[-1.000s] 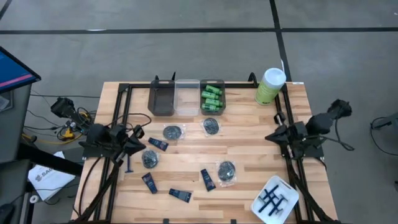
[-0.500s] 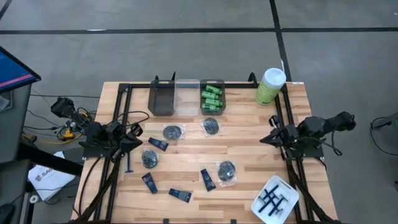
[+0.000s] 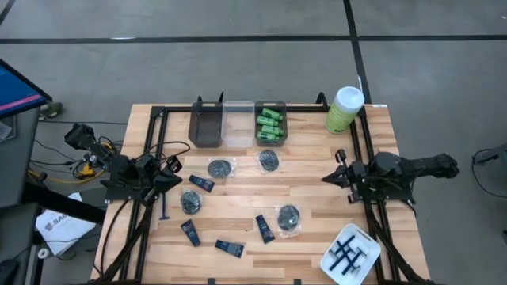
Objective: Pick & Place Travel size toiletries
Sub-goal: Put the blue shave cream into the transparent bin
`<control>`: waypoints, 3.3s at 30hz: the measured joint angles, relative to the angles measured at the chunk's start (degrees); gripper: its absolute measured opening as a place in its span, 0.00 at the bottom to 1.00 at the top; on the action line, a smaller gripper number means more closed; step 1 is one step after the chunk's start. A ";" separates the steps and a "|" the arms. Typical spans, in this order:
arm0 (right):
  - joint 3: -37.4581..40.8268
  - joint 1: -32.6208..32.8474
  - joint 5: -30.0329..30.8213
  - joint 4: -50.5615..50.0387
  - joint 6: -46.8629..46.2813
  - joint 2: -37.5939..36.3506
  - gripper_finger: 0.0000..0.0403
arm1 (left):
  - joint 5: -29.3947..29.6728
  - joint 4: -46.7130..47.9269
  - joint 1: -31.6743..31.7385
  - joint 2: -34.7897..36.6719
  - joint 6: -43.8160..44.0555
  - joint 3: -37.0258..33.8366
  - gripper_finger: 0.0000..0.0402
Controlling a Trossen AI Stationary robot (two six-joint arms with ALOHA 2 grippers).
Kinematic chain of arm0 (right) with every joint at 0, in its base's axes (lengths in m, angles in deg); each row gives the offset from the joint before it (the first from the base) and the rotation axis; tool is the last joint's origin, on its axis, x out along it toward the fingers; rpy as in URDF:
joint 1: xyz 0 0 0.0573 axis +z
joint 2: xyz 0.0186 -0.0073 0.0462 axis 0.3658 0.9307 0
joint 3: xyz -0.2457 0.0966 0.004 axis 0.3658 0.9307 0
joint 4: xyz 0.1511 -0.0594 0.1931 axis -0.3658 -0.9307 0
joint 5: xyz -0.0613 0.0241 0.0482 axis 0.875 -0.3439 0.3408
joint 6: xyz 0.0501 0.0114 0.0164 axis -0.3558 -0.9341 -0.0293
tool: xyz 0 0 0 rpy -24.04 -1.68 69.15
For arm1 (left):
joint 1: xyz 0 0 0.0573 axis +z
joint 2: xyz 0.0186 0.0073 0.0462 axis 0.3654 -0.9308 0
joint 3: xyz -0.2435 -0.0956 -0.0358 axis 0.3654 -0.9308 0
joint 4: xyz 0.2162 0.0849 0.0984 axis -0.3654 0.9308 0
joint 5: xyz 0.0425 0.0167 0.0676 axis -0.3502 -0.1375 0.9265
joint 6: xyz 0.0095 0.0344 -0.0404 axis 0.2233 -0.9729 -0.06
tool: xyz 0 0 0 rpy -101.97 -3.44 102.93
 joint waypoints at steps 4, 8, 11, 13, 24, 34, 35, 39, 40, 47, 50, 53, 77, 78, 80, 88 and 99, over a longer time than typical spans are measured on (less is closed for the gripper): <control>3.12 -1.54 -1.85 4.98 0.21 0.00 0.00 | 0.97 -0.17 0.00 -0.01 0.01 0.00 0.01; 3.12 -2.96 -5.75 3.94 1.64 -0.01 0.00 | 5.29 -0.35 0.00 -0.01 0.02 0.00 0.01; 3.12 -4.44 -6.61 4.08 2.34 0.05 0.00 | 9.50 -0.46 -0.01 -0.01 -0.01 0.00 0.01; 3.14 -5.39 -6.69 4.06 2.16 0.22 0.00 | 12.32 -0.63 -0.02 0.01 -0.03 0.00 0.01; 3.16 -9.62 -3.80 3.85 2.13 0.81 0.00 | 21.55 1.75 0.00 -5.09 -2.64 9.99 0.00; 3.19 -9.64 -3.78 3.85 2.13 0.81 0.00 | 25.07 35.59 0.00 -19.73 -10.50 34.63 0.02; 3.19 -9.64 -3.78 3.85 2.14 0.81 0.00 | 25.40 40.84 0.00 -20.96 -10.76 36.28 0.03; 3.21 -9.62 -3.78 3.85 2.13 0.81 0.00 | 24.37 58.24 0.00 -24.19 -7.35 38.81 0.12; 3.21 -9.62 -3.78 3.85 2.13 0.81 0.00 | 23.61 61.04 0.00 -24.56 -5.63 38.88 0.15; 3.21 -9.62 -3.76 3.85 2.13 0.81 0.00 | 15.92 79.54 0.00 -26.26 11.37 38.91 0.42; 3.23 -9.62 -3.74 3.85 2.13 0.81 0.00 | 11.72 84.83 0.00 -26.33 18.14 38.93 0.50; 3.23 -9.62 -3.74 3.85 2.13 0.81 0.00 | 8.26 91.88 0.00 -26.96 22.93 38.95 0.53; 3.25 -9.62 -3.67 3.85 2.13 0.81 0.00 | -15.64 89.15 27.24 -36.92 5.98 30.01 0.63; 3.27 -9.62 -3.67 3.90 2.13 0.81 0.00 | -16.40 88.97 28.49 -38.26 5.80 30.01 0.63; 3.27 -9.62 -3.67 3.85 2.13 0.81 0.00 | -16.76 88.81 30.61 -41.10 5.75 30.01 0.62; 3.27 -9.62 -3.69 3.87 2.13 0.81 0.00 | -17.04 87.79 33.75 -49.70 5.12 29.97 0.63; 3.27 -9.62 -3.72 3.87 2.13 0.81 0.00 | -17.53 82.49 33.75 -54.09 -0.20 29.97 0.61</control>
